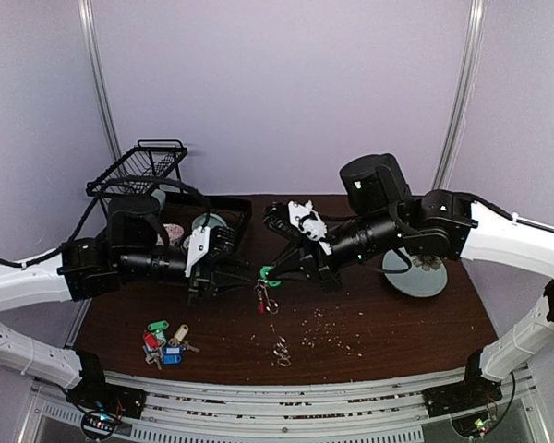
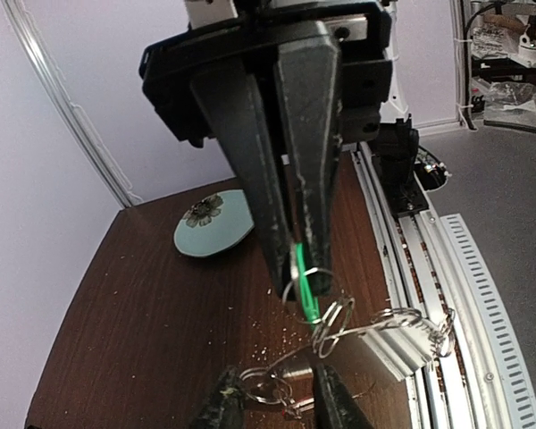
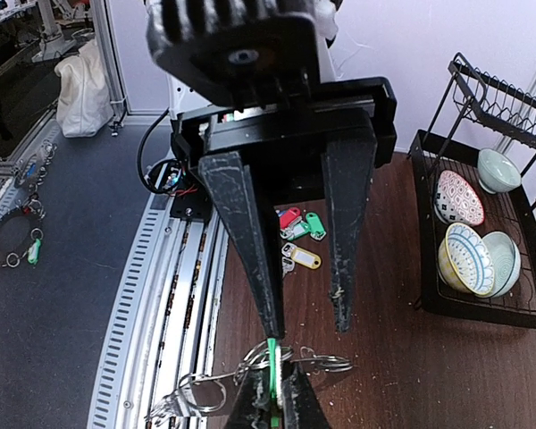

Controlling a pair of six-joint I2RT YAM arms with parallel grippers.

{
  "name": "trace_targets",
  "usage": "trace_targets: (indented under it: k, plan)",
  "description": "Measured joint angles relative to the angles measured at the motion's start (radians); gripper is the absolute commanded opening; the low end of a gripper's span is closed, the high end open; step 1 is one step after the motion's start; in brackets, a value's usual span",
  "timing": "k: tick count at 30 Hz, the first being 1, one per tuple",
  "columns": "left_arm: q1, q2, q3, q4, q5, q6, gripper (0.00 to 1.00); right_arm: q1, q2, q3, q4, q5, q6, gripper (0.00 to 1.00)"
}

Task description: Put the keys on the keyring

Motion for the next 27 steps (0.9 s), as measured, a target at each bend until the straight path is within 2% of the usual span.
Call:
trace_targets:
  k: [14, 24, 27]
  plan:
    - [0.0, 0.046, 0.053, -0.035, 0.141, -0.024, 0.29, 0.0, 0.003, 0.014, -0.018, 0.0, -0.014, 0.0]
    - [0.0, 0.049, 0.053, -0.031, 0.134, -0.044, 0.0, 0.0, 0.003, 0.014, -0.019, 0.001, -0.013, 0.0]
    - [0.0, 0.049, 0.053, -0.031, 0.135, -0.046, 0.0, 0.0, 0.003, 0.014, -0.019, 0.001, -0.014, 0.0]
